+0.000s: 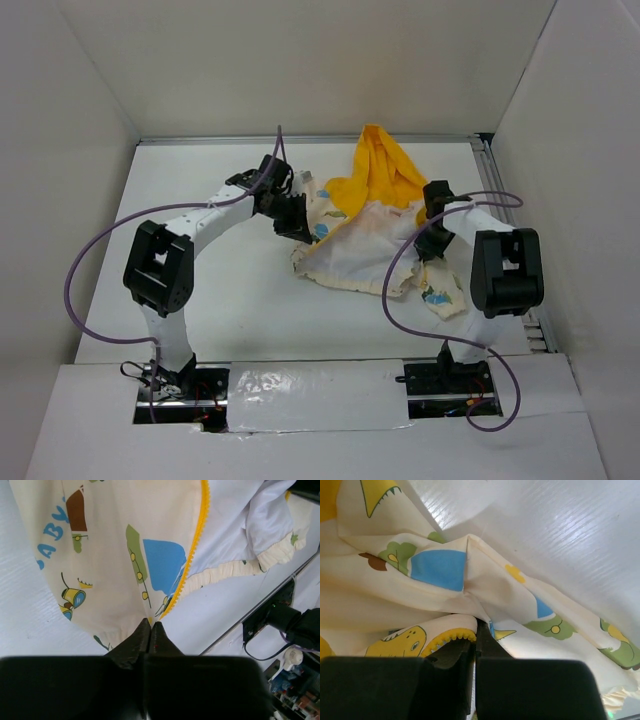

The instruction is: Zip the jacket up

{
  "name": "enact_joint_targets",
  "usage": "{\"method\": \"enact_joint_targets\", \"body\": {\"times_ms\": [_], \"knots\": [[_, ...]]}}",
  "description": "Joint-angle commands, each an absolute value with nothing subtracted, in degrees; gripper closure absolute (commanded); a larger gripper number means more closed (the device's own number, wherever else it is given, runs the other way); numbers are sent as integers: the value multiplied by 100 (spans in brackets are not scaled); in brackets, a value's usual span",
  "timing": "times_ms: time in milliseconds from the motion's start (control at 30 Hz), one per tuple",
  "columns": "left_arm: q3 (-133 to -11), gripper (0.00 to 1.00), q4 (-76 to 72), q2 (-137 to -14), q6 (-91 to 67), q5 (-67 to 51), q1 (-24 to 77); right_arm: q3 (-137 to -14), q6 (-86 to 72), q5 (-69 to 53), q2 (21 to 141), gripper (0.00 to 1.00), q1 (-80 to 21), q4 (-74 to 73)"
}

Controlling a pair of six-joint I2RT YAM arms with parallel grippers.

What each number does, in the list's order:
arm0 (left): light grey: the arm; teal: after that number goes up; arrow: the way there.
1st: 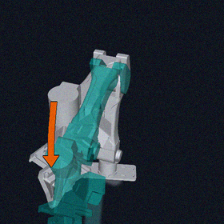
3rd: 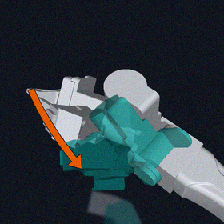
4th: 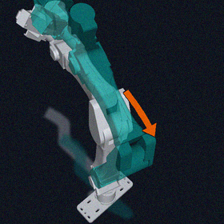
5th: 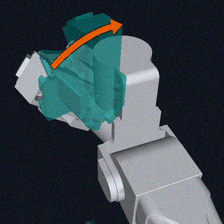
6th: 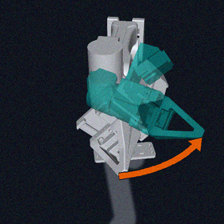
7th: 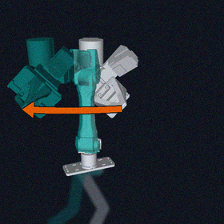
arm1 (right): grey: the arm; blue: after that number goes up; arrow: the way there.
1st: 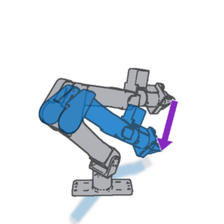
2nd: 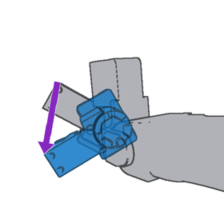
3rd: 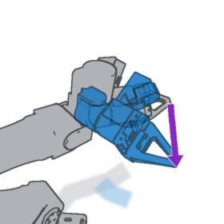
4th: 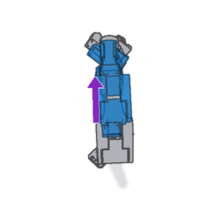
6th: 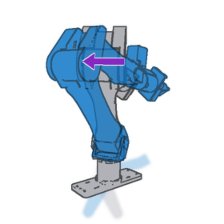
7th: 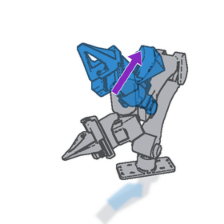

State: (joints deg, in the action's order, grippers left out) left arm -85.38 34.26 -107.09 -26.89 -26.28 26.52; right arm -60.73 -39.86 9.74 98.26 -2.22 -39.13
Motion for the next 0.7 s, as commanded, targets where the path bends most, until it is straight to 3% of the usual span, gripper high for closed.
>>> {"method": "enact_joint_targets", "body": {"times_ms": [0, 300, 467, 667], "knots": [[-8727, 100, 3322, -10810, -2505, -2944, 2681, -6477, -3841, 1388, 10037, 100, -167, -4236], [-8614, 100, 3120, -10363, -2865, -3103, 2619, -8603, -3525, 1872, 10416, 100, -367, -5482], [-8262, 100, 2971, -10126, -3146, -3128, 2610, -8000, -4075, 2354, 9301, 100, -1369, -6360], [-7691, 100, 2594, -9861, -3542, -3146, 2680, -7927, -5342, 3120, 9579, 96, -3013, -7505]]}}
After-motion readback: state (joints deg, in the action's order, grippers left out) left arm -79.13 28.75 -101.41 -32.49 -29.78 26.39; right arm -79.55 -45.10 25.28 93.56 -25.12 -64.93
